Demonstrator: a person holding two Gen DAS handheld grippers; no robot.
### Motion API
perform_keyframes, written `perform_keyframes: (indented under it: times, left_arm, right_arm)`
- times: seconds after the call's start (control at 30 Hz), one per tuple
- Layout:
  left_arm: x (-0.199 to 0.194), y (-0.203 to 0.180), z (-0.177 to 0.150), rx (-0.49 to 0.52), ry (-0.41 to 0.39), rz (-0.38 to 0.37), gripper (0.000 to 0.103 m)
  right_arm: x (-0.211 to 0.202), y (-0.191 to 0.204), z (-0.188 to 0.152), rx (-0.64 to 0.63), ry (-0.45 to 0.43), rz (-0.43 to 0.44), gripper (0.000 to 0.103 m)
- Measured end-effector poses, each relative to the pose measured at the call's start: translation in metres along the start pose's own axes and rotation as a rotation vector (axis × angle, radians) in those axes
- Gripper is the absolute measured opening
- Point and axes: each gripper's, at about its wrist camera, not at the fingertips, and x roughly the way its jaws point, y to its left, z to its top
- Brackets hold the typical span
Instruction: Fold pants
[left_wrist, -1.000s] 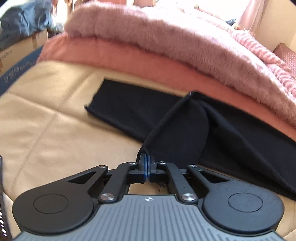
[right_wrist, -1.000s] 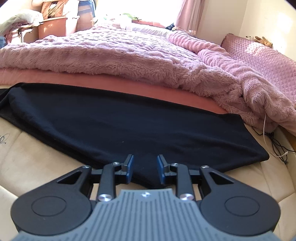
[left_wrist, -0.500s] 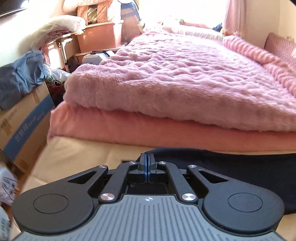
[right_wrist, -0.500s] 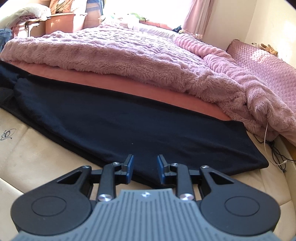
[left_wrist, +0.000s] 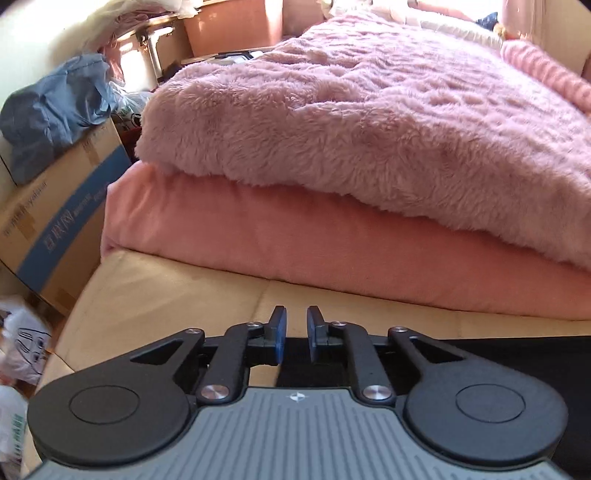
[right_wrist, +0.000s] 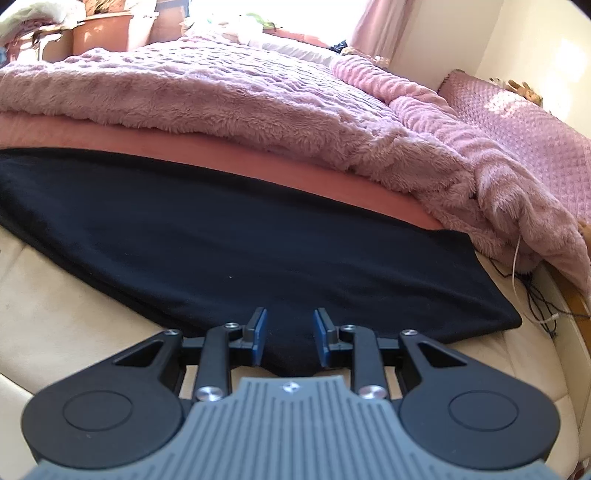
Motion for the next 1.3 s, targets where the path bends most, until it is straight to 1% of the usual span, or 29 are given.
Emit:
perform_keyframes:
  times: [0.07,0.13,0.17,0.27,0.37,0.5,0.7,0.73,0.77,0.8,0.83,0.87,0.9,0.97,1.03,1.1,1.17,1.23,1.27,1.3]
  left_arm:
    - [-0.012,-0.007,-0.009,0.058,-0.019,-0.032,0.016]
    - [-0.024,-0.02,-0.025,0.176,-0.022,-0.064,0.018]
    - [-0.028,-0.028,-0.034,0.248,-0.026,-0.064,0.019]
    - [-0.034,-0.05,-0.065,0.478,-0.03,-0.033,0.022]
    - [-0.028,-0.062,-0.092,0.639,-0.016,0.021,0.025]
    - [-0.018,-0.061,-0.11,0.727,-0.023,0.077,0.032]
    - [0.002,-0.07,-0.115,0.842,-0.055,0.166,0.032]
    - [0.007,-0.074,-0.115,0.864,-0.062,0.188,0.032]
    - [0.012,-0.077,-0.116,0.878,-0.071,0.205,0.032]
    - [0.015,-0.08,-0.115,0.884,-0.076,0.218,0.032]
    - [0.019,-0.081,-0.113,0.879,-0.077,0.226,0.022]
    - [0.022,-0.082,-0.11,0.863,-0.067,0.217,0.015]
    - [0.023,-0.082,-0.108,0.842,-0.055,0.2,0.003]
    - [0.018,-0.079,-0.102,0.78,-0.07,0.178,0.002]
    - [0.004,-0.071,-0.093,0.704,-0.097,0.136,0.002]
    - [-0.013,-0.058,-0.077,0.602,-0.11,0.087,0.002]
    - [-0.028,-0.046,-0.06,0.53,-0.117,0.036,0.002]
    - [-0.039,-0.04,-0.044,0.479,-0.112,-0.004,0.002]
    - [-0.04,-0.039,-0.037,0.47,-0.092,-0.018,0.002]
    - [-0.037,-0.041,-0.032,0.48,-0.073,-0.013,0.002]
  right_arm:
    - [0.0,0.004,0.001,-0.02,-0.003,0.012,0.022]
    - [-0.002,0.01,0.0,-0.056,-0.004,0.036,0.022]
    - [-0.003,0.014,-0.002,-0.086,-0.007,0.045,0.022]
    - [-0.006,0.03,-0.006,-0.186,-0.017,0.071,0.022]
    - [-0.003,0.044,-0.007,-0.297,-0.01,0.079,0.026]
    - [0.005,0.05,-0.01,-0.4,0.019,0.061,0.026]
    - [0.014,0.037,-0.012,-0.412,0.051,0.045,0.025]
    - [0.015,0.037,-0.014,-0.412,0.056,0.044,0.023]
    - [0.016,0.036,-0.015,-0.411,0.059,0.044,0.018]
    - [0.017,0.036,-0.015,-0.413,0.06,0.045,0.016]
    - [0.018,0.036,-0.016,-0.413,0.06,0.046,0.012]
    - [0.018,0.036,-0.016,-0.413,0.059,0.05,0.002]
    - [0.017,0.035,-0.016,-0.413,0.056,0.055,0.0]
    - [0.016,0.034,-0.014,-0.41,0.048,0.065,0.0]
    - [0.013,0.028,-0.011,-0.388,0.028,0.068,0.0]
    - [0.009,0.02,-0.005,-0.335,0.007,0.074,0.0]
    - [0.006,0.01,0.004,-0.278,-0.016,0.078,0.0]
    - [0.007,0.002,0.014,-0.226,-0.031,0.075,0.0]
    - [0.009,-0.001,0.017,-0.206,-0.029,0.074,0.0]
    - [0.012,-0.004,0.02,-0.184,-0.014,0.074,0.0]
